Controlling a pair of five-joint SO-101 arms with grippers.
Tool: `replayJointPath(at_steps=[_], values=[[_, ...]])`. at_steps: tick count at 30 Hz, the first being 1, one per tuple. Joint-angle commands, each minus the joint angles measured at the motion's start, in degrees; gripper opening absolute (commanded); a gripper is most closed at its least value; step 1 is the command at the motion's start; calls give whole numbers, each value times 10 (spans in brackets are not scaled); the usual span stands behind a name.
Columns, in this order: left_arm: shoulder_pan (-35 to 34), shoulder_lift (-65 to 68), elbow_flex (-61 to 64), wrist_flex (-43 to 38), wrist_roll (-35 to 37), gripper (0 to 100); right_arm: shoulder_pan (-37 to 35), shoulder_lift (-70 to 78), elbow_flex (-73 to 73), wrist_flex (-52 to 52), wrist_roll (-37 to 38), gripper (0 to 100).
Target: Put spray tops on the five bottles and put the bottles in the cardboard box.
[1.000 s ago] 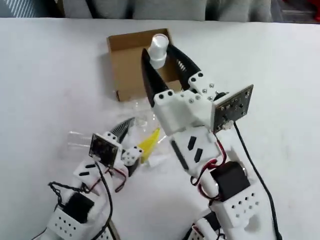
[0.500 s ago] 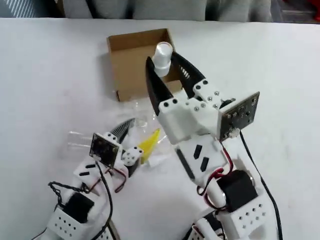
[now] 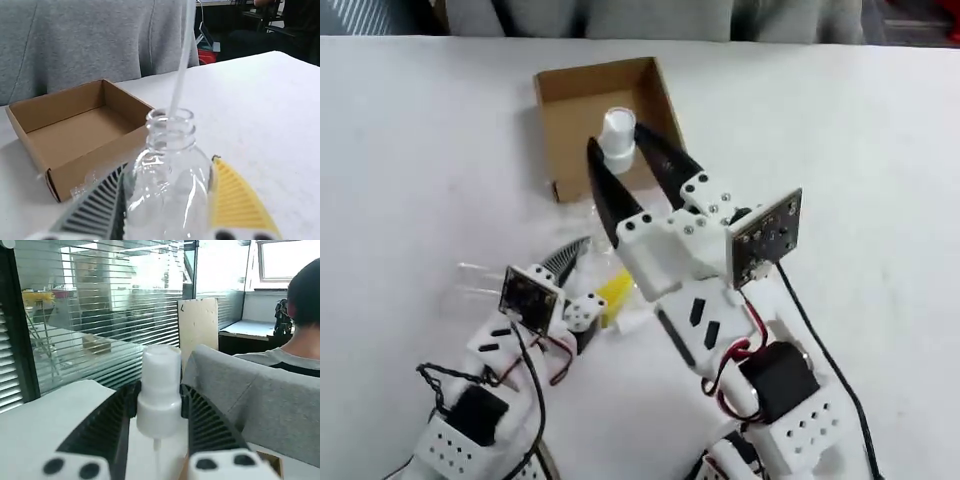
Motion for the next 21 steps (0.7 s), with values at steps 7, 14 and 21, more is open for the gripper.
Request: replayJointPath(at_steps=[7,14,21], values=[[5,-12,-2,3,-8,20,-7,-2,34,-22,-4,17],[5,-12,-2,3,-8,20,-8,-7,83,-22,-4,17],[4,-12,-2,1,-8,20,-8,-7,118,-22,-4,17]])
